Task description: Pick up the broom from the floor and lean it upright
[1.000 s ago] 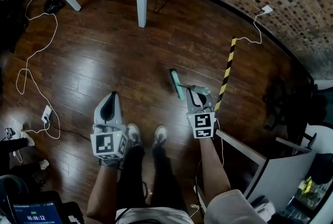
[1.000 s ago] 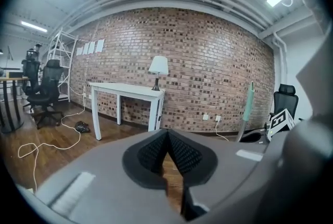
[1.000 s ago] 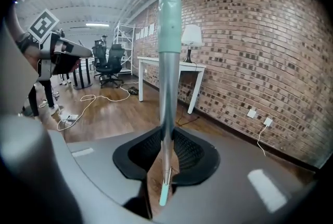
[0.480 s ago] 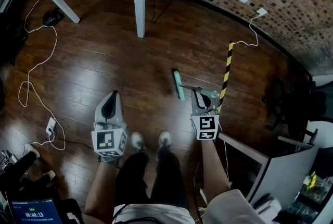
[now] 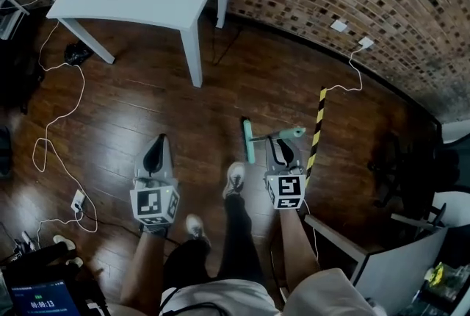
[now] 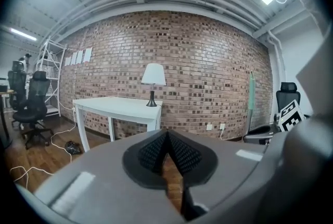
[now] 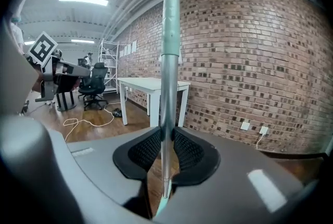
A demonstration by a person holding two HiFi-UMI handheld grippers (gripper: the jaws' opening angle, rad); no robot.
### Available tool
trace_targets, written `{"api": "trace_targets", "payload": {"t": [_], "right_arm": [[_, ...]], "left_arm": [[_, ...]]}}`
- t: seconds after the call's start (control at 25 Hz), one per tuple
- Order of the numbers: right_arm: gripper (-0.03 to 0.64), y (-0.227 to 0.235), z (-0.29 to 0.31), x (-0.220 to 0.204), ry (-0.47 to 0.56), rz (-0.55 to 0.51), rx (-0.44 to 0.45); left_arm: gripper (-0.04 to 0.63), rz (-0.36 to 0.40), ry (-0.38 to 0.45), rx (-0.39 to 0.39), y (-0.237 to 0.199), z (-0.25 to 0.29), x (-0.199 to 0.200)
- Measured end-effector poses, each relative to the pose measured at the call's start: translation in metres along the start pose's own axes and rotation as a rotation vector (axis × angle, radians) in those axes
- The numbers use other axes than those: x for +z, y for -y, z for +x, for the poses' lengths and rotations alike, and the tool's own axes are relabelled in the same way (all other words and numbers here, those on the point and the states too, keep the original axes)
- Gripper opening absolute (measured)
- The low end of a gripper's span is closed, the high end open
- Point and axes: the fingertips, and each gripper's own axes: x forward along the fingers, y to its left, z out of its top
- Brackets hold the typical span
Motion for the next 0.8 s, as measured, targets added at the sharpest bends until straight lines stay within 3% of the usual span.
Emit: {"api": "trace_targets", "payload": {"t": [0.48,0.8], "right_arm": [[0.091,0.070,0.149,0.031,-0.009,-0.024,0.106],[0.091,0.080,0.236,0.037,-0.026,-0.079,0.096]], "left_arm": [[0.002,-0.064,-0.012,0.109,0.004,0.145,0.011],[0.002,-0.062,-0.039,0.095,-0.027,0.202,0.005]]}}
